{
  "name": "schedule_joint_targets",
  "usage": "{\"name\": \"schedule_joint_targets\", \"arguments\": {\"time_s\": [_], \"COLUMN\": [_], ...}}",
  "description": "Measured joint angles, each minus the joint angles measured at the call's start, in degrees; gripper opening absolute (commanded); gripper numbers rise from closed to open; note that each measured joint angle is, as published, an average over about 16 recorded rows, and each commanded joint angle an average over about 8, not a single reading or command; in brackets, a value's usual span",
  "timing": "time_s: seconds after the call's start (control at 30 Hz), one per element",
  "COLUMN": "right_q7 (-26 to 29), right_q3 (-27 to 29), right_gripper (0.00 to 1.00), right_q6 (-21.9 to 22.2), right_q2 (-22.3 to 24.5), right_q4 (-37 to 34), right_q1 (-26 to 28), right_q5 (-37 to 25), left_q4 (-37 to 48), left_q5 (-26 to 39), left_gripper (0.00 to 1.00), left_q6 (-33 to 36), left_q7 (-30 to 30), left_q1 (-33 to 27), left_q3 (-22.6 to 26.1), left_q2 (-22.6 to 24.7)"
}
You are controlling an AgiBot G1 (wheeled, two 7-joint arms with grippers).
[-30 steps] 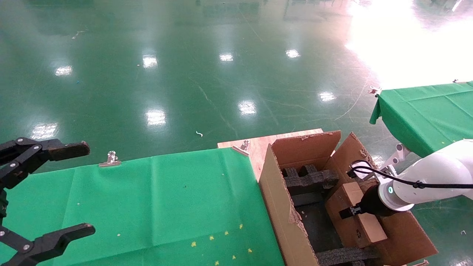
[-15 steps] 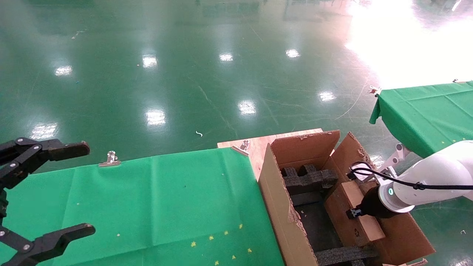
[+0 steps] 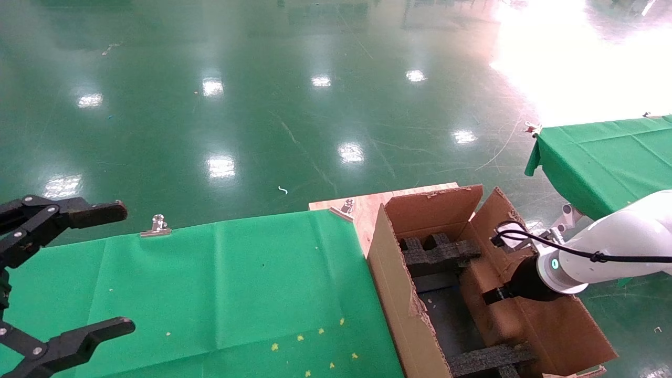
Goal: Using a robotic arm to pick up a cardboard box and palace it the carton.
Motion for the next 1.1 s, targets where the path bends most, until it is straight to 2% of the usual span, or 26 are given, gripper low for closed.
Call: {"name": "schedule_joint_targets", "arguments": {"time_s": [0.27, 0.53, 0.87, 1.1], "right_q7": [0.3, 0.3, -2.7, -5.4], "right_q3": [1.6, 5.2, 11.5, 14.4], "right_gripper": [1.0, 1.0, 1.0, 1.0], "right_q6": [0.1, 0.0, -2.1, -4.1], "right_q2": [0.8, 2.0, 4.5, 5.4], "right_q4": [2.1, 7.1, 16.2, 19.3], "right_q1": [3.7, 10.4, 19.3, 22.7], "right_q5": [-0.3, 1.4, 10.0, 15.8], "left_q4": [0.0, 0.0, 0.0, 0.0], "left_q5": [0.0, 0.0, 0.0, 0.0], "left_gripper": [1.0, 1.0, 1.0, 1.0], "left_q6": [0.0, 0.0, 0.0, 0.0], "left_q7": [0.0, 0.0, 0.0, 0.0], "left_q1": [0.0, 0.0, 0.0, 0.0], "left_q3": [0.0, 0.0, 0.0, 0.0], "left_q2": [0.0, 0.0, 0.0, 0.0]}}
